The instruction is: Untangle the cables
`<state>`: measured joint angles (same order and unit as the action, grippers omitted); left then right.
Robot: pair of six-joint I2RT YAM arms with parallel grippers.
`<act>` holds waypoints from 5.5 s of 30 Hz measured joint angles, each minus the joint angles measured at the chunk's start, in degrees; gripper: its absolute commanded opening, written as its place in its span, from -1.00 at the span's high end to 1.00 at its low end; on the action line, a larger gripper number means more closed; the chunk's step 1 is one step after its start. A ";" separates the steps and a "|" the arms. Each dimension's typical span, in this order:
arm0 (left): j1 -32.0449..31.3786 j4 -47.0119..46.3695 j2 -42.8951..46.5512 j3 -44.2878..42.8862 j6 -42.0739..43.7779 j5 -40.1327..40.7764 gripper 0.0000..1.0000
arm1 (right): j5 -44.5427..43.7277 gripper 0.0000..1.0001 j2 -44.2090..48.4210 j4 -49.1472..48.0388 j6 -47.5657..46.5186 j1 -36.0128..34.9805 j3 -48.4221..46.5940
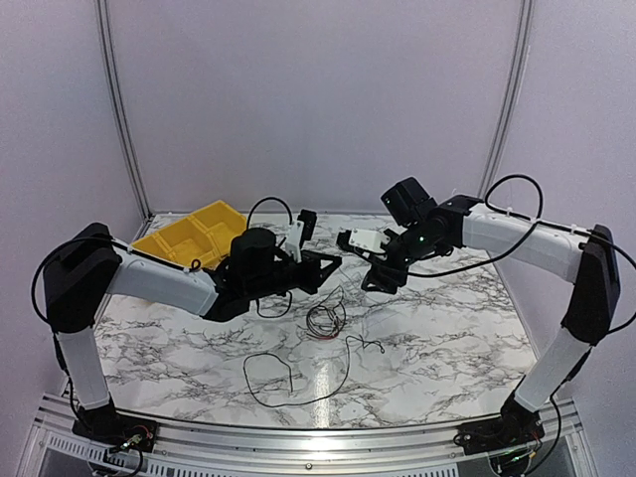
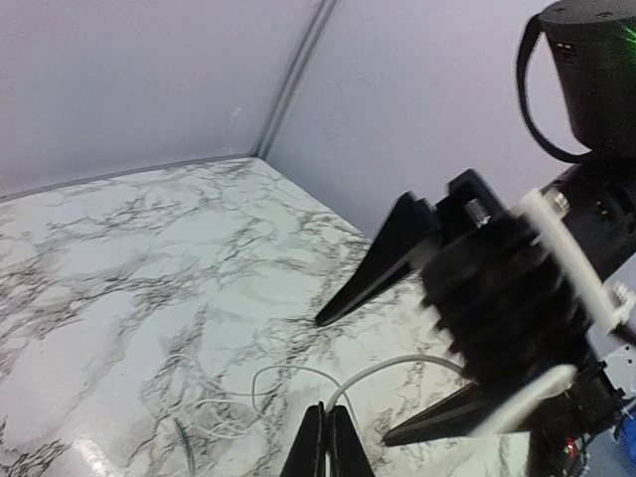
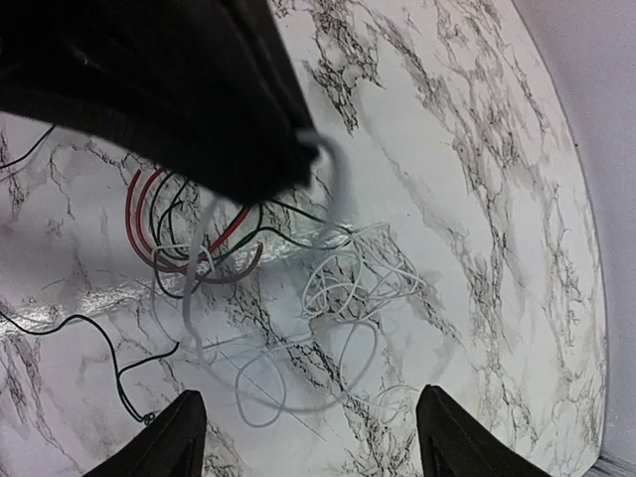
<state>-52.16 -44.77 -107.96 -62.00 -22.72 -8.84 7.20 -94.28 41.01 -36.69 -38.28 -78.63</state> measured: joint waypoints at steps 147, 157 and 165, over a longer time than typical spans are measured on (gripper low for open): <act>4.11 59.65 27.26 -6.49 14.27 23.96 1.00 | 50.66 0.51 9.22 -14.43 10.71 43.06 24.46; 18.51 70.42 29.00 -28.41 28.39 33.97 1.00 | 50.56 0.50 9.22 -13.99 9.64 43.06 24.46; 30.23 71.95 19.04 -51.67 33.88 33.79 1.00 | 50.49 0.49 9.77 -13.75 8.98 43.06 24.46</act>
<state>-21.93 27.18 -88.92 -113.67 11.16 24.95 57.69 -84.51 27.27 -27.70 4.78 -54.17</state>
